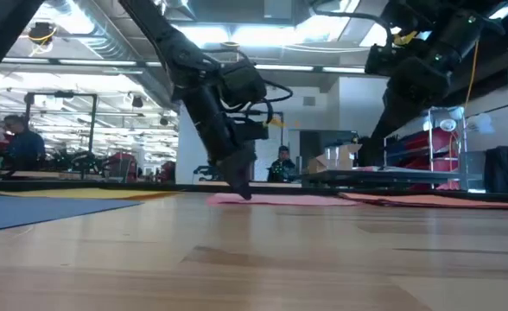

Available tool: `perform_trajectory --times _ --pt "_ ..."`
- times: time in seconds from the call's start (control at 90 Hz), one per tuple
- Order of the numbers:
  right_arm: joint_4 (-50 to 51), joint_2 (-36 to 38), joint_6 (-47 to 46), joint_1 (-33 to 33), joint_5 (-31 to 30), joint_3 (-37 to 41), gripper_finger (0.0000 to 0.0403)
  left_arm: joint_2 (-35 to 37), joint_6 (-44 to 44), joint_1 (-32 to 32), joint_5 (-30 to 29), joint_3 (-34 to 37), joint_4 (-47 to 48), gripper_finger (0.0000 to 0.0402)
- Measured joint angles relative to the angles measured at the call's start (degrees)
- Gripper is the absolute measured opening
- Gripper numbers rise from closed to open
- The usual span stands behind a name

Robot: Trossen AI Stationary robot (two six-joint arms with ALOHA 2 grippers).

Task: Organize paper
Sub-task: Move the pink paper to the top center of the table

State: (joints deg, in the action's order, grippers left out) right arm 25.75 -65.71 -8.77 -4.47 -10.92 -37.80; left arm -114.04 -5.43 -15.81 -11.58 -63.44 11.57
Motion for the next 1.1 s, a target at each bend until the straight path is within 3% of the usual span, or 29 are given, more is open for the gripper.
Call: perform_trajectory --times 0.533,1.1 --pt "0.15 0.00 0.02 0.00 0.00 0.00 0.0000 2.96 -11.78 0.27 -0.36 0.39 1.84 0.0000" --pt "0.14 0.00 0.04 0.00 0.98 -0.02 0.0000 3.04 -3.68 -0.16 -4.31 0.29 5.30 0.0000"
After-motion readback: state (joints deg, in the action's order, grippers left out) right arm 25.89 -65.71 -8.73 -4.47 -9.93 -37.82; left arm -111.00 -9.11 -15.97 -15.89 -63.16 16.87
